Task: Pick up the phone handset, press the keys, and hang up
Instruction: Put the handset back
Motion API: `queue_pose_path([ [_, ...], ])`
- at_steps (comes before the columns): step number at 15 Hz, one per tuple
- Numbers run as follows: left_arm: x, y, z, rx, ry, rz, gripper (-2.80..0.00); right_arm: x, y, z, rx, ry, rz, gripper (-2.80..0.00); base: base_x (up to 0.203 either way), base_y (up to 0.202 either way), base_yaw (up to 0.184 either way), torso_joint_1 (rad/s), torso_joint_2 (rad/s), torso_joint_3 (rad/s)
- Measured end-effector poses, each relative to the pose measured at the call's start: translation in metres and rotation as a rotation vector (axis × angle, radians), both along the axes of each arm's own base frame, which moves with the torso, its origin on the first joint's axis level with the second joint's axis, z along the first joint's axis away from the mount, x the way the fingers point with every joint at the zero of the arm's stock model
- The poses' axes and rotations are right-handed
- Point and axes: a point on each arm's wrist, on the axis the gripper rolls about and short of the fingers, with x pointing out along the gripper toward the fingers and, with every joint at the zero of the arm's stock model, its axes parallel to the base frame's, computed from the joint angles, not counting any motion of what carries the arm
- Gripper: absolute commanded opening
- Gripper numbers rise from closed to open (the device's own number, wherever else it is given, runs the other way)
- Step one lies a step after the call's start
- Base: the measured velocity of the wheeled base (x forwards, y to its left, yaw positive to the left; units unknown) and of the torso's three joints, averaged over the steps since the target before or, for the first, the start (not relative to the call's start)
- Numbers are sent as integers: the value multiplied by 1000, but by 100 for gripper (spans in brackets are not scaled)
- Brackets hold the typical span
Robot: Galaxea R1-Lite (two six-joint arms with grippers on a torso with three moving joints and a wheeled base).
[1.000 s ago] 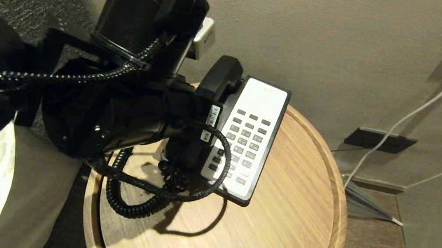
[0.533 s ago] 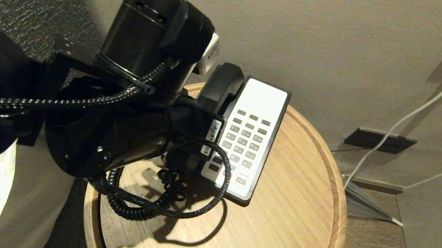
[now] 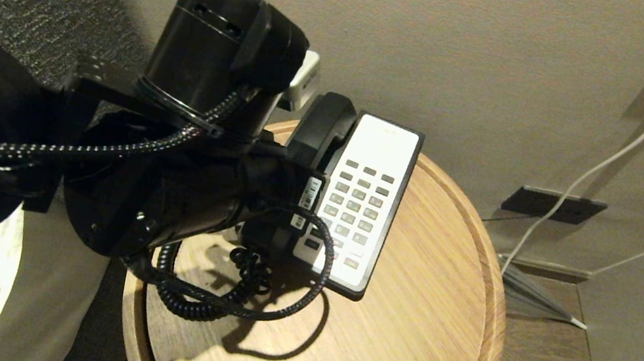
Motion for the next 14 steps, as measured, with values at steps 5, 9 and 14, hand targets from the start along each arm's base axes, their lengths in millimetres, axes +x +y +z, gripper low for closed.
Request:
queue_pose_path([
  [5, 5, 0, 0, -16, 19, -29, -280, -2, -2, -2, 1, 1, 3, -280, 0, 0, 0, 0, 0, 0],
  [9, 11, 3, 2, -34, 30, -40, -280, -4, -3, -6, -3, 6, 5, -280, 0, 0, 0, 0, 0, 0],
  [14, 17, 8, 6, -42, 38, -83, -280, -5, -4, -9, -3, 15, 3, -280, 0, 0, 0, 0, 0, 0],
])
